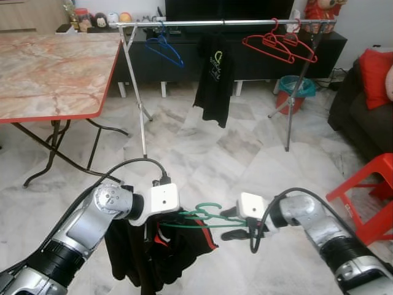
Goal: Hang hanger
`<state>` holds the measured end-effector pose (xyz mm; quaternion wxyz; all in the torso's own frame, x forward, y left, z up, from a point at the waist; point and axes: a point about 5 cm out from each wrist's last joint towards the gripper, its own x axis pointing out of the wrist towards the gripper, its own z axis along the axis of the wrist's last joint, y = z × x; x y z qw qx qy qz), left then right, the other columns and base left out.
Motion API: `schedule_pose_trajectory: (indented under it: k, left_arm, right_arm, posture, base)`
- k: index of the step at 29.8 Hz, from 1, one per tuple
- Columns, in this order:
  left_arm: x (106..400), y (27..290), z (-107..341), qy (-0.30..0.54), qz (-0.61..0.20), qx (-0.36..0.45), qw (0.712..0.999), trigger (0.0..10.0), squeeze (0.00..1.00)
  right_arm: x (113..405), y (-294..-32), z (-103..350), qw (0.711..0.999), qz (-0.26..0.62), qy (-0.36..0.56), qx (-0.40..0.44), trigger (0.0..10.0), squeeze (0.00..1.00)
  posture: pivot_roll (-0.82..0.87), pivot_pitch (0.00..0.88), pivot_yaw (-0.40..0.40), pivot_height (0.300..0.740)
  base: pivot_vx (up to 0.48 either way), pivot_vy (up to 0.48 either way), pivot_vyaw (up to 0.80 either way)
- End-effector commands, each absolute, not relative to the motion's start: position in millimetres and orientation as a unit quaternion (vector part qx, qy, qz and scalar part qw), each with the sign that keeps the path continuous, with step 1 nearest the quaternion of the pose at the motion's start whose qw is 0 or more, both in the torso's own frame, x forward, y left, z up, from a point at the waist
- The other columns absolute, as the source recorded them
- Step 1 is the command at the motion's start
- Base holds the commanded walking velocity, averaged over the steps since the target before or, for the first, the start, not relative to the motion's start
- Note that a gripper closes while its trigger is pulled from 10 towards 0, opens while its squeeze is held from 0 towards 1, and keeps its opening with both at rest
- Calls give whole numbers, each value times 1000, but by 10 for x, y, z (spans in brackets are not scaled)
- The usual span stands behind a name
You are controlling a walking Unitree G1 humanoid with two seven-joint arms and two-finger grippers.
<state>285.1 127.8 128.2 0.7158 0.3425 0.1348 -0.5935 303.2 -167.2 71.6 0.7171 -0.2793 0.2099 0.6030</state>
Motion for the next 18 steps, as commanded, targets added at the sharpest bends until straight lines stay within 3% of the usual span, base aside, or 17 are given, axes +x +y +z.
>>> schedule_pose_trajectory:
  k: [1,2,11,15,18]
  left_arm:
    - [2864,1303,1308,134,-588,347,718,0,0]
    - [2863,1296,1304,134,-588,345,719,0,0]
    - [2866,1287,1306,134,-587,344,720,0,0]
    - [2856,1286,1300,136,-589,342,719,0,0]
    - [2851,1287,1296,138,-590,341,718,0,0]
  right_arm:
    - [3105,-1689,779,729,584,198,-297,10000,0]
    - [3234,-1694,857,770,531,170,-309,10000,0]
    - [3295,-1554,1001,807,528,110,-242,10000,0]
    - [3212,-1495,947,787,568,115,-212,10000,0]
    - [3098,-1454,903,751,620,132,-183,10000,0]
  posture:
    - [38,0,10,740]
    - [39,0,12,740]
    - [42,0,12,740]
    - [43,0,12,740]
    - [43,0,12,740]
  base:
    - [0,0,0]
    - [0,0,0]
    - [0,0,0]
    - [0,0,0]
    - [0,0,0]
